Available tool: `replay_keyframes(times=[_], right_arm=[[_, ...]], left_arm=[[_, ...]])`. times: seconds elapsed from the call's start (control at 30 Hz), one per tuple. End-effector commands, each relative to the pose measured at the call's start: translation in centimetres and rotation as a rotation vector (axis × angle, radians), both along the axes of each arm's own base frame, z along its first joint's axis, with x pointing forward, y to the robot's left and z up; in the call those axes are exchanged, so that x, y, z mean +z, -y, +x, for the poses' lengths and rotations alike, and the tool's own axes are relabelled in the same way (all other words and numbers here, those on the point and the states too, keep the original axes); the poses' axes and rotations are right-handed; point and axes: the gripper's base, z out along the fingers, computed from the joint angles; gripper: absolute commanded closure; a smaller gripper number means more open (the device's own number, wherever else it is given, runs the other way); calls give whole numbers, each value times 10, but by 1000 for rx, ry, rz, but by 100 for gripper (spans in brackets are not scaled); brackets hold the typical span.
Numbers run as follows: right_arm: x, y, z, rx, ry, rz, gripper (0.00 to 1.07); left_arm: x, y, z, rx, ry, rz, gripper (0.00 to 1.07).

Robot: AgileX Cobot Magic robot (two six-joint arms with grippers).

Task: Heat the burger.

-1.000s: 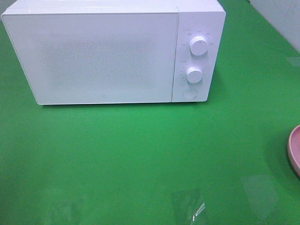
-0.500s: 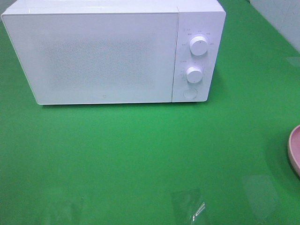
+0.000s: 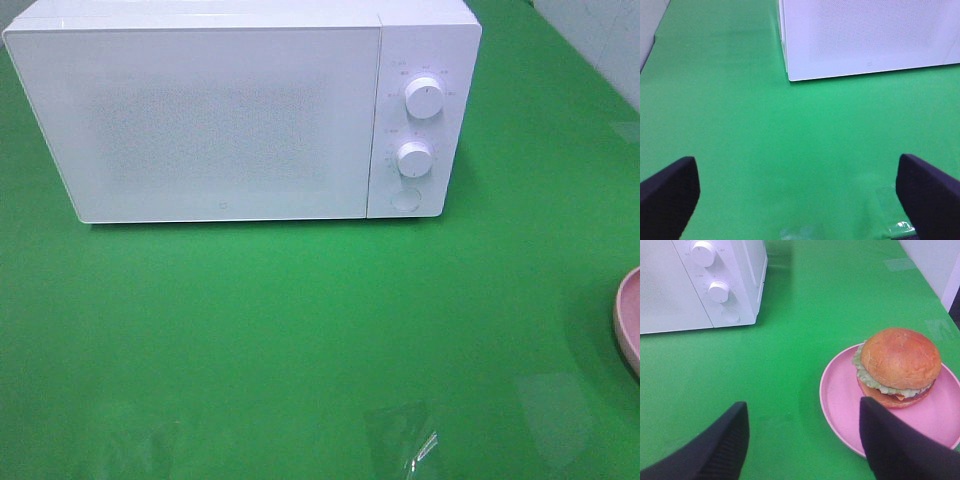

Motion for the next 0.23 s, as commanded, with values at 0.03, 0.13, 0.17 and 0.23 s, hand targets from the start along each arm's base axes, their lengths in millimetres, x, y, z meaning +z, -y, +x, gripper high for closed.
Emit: replay_keyframes(times=[0.03, 0.13, 0.17, 0.23], right_arm=[[-1, 0, -3, 0, 18, -9, 44], [-1, 0, -3, 0, 18, -9, 44], [-1, 0, -3, 0, 18, -9, 44], [-1, 0, -3, 0, 18, -9, 44]], left_arm=[[0, 0, -3, -2, 32, -7, 7], [0, 0, -3, -2, 32, -7, 7], [0, 0, -3, -2, 32, -7, 7], [0, 0, -3, -2, 32, -7, 7]])
